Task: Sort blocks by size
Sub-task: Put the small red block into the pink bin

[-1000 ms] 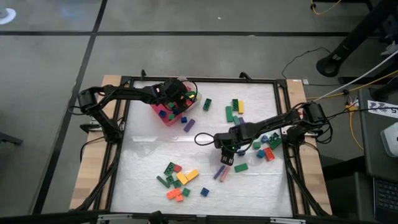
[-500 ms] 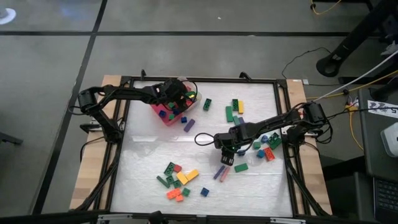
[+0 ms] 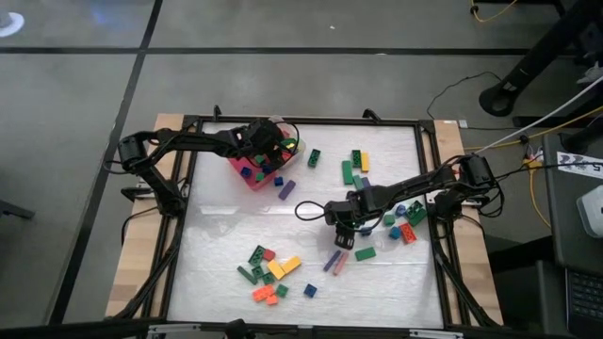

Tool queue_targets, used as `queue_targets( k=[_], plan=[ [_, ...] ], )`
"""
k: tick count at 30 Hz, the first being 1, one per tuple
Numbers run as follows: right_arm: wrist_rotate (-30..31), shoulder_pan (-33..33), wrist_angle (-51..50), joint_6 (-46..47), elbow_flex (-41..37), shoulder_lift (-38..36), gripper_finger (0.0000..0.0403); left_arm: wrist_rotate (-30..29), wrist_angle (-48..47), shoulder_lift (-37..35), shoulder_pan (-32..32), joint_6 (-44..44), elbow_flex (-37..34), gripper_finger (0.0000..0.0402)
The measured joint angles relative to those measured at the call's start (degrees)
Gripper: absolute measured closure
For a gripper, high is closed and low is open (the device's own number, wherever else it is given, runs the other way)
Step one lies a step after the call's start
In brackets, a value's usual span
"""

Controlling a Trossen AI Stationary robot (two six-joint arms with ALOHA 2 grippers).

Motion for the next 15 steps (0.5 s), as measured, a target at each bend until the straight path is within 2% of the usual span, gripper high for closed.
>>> queue_targets(
  k=[9,15],
  plan=[
    [1.5,0.0,-1.77,-0.04,-0.02,-0.02,0.0223,0.0,0.0,0.0,0.0,0.0,0.0,0.0192],
    [5.89,0.0,-4.81,-0.87,-0.39,-0.07,0.0223,0.0,0.0,0.0,0.0,0.0,0.0,0.0192]
  ],
)
